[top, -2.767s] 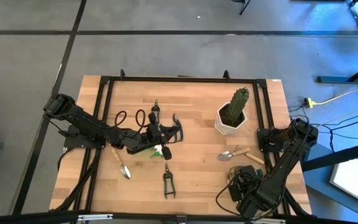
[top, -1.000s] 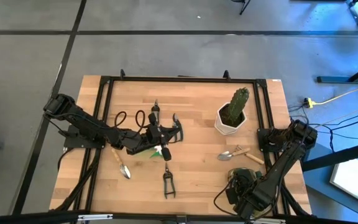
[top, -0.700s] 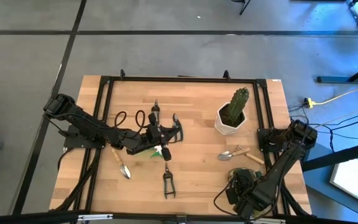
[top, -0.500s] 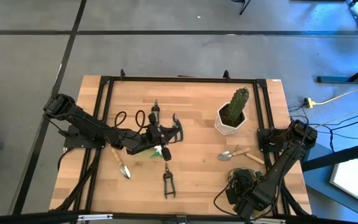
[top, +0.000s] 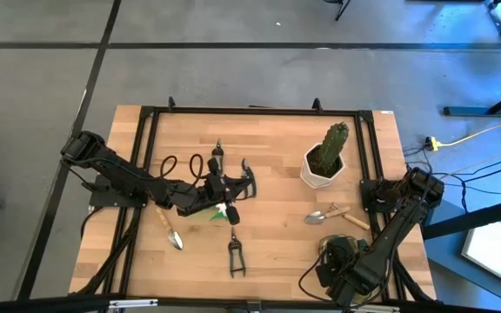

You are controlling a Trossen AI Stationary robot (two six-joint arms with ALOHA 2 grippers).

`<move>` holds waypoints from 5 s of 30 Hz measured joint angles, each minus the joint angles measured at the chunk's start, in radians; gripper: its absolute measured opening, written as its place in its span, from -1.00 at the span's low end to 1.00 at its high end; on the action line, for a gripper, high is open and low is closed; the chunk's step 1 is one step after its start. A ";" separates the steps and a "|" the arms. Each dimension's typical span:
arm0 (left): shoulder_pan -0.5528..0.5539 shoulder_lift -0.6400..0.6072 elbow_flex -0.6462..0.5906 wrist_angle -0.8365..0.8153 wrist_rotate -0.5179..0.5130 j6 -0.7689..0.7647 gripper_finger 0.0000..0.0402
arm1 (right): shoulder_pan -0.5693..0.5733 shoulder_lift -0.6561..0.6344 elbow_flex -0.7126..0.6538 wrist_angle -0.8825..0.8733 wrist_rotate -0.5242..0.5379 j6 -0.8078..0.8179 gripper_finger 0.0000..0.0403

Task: Pick & Place Garden tools in Gardening bag
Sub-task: Put the hand pruner into the white bag

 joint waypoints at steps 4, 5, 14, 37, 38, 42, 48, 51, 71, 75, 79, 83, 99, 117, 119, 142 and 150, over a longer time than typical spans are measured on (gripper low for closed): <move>0.000 0.000 0.000 0.000 0.000 0.000 -0.99 | -0.003 0.000 0.000 0.001 0.000 -0.014 0.04; 0.000 0.000 0.000 0.000 0.000 0.000 -0.98 | -0.003 0.000 0.000 0.001 0.000 -0.016 0.06; 0.000 0.000 0.000 0.000 0.000 0.000 -0.98 | -0.008 -0.016 0.042 -0.056 0.002 -0.046 0.09; 0.000 0.000 0.000 0.003 0.000 0.000 -0.99 | -0.018 -0.046 0.199 -0.307 0.034 -0.085 0.09; 0.000 0.000 0.000 0.003 0.000 0.000 -0.99 | -0.018 -0.046 0.200 -0.306 0.034 -0.086 0.09; 0.000 0.000 0.000 0.002 0.000 0.000 -0.97 | -0.018 -0.046 0.201 -0.307 0.023 -0.098 0.09; 0.000 0.000 0.000 0.001 0.000 0.000 -0.97 | -0.030 -0.093 0.201 -0.307 0.005 -0.138 0.09; 0.000 0.000 0.000 0.001 0.000 0.000 -0.98 | -0.030 -0.131 0.201 -0.307 0.029 -0.141 0.09; -0.006 0.000 0.000 -0.020 0.008 -0.009 -0.97 | -0.028 -0.265 0.202 -0.235 0.451 -0.324 0.09; -0.007 0.000 0.000 -0.020 0.008 -0.009 -0.96 | -0.028 -0.275 0.202 -0.219 0.521 -0.372 0.09; -0.007 0.000 0.000 -0.020 0.008 -0.009 -0.98 | -0.028 -0.275 0.202 -0.217 0.575 -0.410 0.09; -0.007 0.000 0.000 -0.020 0.008 -0.009 -0.98 | -0.028 -0.275 0.202 -0.210 0.666 -0.455 0.09; -0.007 0.000 0.000 -0.019 0.008 -0.009 -0.97 | -0.029 -0.277 0.288 -0.139 1.078 -0.788 0.09; 0.027 0.000 0.000 -0.019 0.195 -0.075 -0.98 | -0.061 -0.276 0.306 0.027 1.302 -1.357 0.09; 0.046 0.000 0.000 -0.019 0.282 -0.079 -0.97 | -0.071 -0.276 0.297 0.046 1.302 -1.396 0.09; 0.207 0.000 -0.023 -0.058 0.609 -0.079 -0.99 | -0.300 -0.293 0.053 0.460 1.110 -1.743 0.09; 0.190 0.000 -0.023 -0.072 0.608 -0.079 -0.96 | -0.323 -0.293 -0.002 0.749 0.890 -1.963 0.09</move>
